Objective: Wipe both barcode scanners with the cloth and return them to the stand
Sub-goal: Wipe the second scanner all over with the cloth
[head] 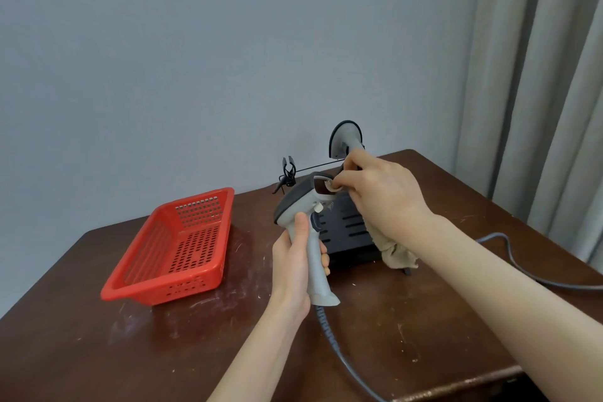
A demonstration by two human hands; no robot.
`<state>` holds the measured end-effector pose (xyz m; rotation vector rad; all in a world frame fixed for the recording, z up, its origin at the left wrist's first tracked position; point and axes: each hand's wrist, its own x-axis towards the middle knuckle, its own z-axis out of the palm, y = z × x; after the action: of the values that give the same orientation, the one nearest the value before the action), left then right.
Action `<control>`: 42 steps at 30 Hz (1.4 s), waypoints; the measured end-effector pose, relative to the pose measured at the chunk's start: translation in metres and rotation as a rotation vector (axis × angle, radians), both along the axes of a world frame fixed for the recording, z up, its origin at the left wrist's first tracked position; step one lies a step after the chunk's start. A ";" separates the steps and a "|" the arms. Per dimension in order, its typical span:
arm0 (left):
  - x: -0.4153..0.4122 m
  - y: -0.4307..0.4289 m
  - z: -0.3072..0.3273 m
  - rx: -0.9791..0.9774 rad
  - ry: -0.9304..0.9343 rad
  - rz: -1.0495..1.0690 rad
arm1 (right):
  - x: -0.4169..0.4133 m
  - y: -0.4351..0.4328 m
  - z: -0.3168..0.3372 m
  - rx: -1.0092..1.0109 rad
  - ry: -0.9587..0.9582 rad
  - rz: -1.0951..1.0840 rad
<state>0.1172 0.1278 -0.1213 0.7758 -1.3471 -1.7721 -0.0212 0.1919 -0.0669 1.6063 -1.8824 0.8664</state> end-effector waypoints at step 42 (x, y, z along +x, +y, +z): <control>-0.001 -0.001 0.001 -0.055 -0.006 0.015 | 0.001 0.008 0.002 0.115 -0.376 0.082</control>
<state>0.1165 0.1263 -0.1207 0.7600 -1.3844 -1.7148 -0.0201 0.2000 -0.0653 1.6895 -2.1654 1.1821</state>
